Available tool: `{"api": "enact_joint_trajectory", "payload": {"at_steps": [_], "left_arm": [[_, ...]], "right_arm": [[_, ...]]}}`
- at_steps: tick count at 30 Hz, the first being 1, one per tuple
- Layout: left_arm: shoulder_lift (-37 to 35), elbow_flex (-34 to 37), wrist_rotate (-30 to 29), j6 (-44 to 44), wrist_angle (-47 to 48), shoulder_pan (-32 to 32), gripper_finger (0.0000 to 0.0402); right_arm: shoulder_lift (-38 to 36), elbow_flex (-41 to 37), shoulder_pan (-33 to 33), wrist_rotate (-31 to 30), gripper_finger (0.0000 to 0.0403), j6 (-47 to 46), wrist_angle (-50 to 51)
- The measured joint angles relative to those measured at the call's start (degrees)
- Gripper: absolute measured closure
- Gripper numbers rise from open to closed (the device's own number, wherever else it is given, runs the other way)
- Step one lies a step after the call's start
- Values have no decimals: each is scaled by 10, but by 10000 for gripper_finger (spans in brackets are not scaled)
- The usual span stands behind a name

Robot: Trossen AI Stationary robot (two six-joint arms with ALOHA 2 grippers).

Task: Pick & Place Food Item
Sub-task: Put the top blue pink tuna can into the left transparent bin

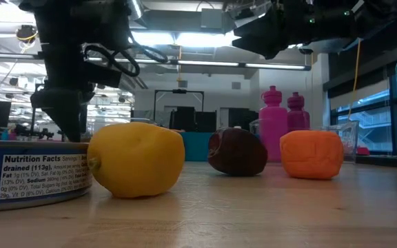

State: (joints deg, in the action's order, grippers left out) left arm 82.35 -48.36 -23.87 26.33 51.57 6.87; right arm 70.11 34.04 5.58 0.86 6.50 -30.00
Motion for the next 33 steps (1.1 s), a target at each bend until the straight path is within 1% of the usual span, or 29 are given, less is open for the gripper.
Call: {"api": "enact_joint_trajectory", "payload": {"at_steps": [5,10,12,15,20,26,33], "left_arm": [[0,-34,-27,-2,41,2,137],[0,-85,-70,-2,89,10,134],[0,-104,-85,11,105,7,134],[0,-129,-92,21,127,-6,134],[0,-150,-68,1,134,-18,135],[0,-152,-47,0,134,-19,136],[0,-152,10,-39,132,-19,137]], "right_arm": [[0,0,0,0,114,0,0],[0,0,0,0,114,0,0],[0,0,0,0,114,0,0],[0,0,0,0,114,0,0],[0,0,0,0,114,0,0],[0,0,0,0,114,0,5],[0,0,0,0,114,0,5]]}}
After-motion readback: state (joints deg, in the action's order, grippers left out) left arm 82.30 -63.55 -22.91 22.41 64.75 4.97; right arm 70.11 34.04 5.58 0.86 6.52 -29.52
